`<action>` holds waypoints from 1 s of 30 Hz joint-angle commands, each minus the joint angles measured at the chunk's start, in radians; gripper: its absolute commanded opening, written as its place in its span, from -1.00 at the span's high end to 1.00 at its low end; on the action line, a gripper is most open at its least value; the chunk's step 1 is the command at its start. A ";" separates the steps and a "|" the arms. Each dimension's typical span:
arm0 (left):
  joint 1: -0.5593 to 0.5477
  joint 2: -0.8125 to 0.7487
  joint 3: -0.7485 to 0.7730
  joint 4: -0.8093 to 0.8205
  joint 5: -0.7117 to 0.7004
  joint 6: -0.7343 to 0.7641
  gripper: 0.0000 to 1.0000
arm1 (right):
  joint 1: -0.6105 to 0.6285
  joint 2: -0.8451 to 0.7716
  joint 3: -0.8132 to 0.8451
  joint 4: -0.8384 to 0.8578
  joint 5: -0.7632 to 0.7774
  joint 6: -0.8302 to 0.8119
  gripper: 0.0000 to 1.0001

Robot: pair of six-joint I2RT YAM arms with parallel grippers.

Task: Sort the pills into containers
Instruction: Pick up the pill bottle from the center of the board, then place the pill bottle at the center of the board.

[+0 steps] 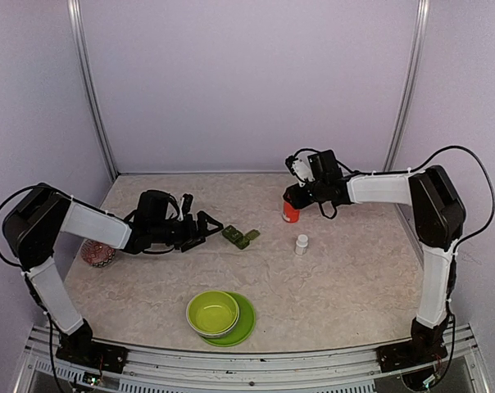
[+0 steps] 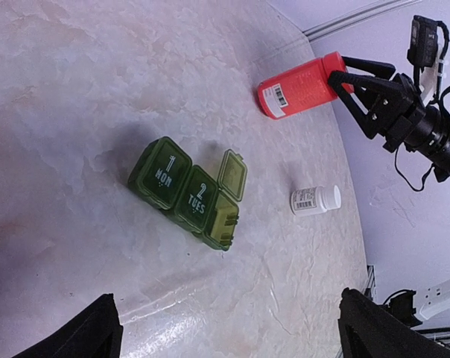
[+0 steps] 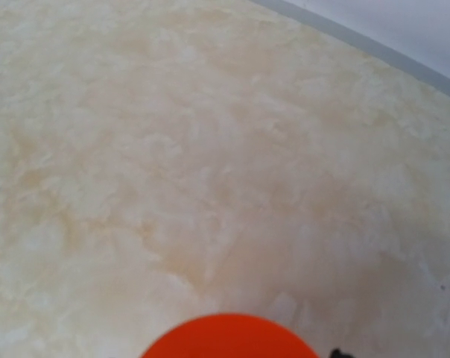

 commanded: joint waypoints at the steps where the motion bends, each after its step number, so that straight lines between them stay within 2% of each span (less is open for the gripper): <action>1: 0.005 -0.062 -0.027 0.012 -0.021 0.026 -0.98 | 0.014 -0.140 -0.044 0.028 -0.044 -0.033 0.18; 16: 0.006 -0.171 -0.082 0.003 -0.053 0.057 -0.98 | 0.189 -0.400 -0.282 0.052 -0.125 -0.143 0.13; 30: 0.003 -0.223 -0.085 -0.017 -0.045 0.082 -0.98 | 0.325 -0.419 -0.392 0.058 -0.138 -0.160 0.11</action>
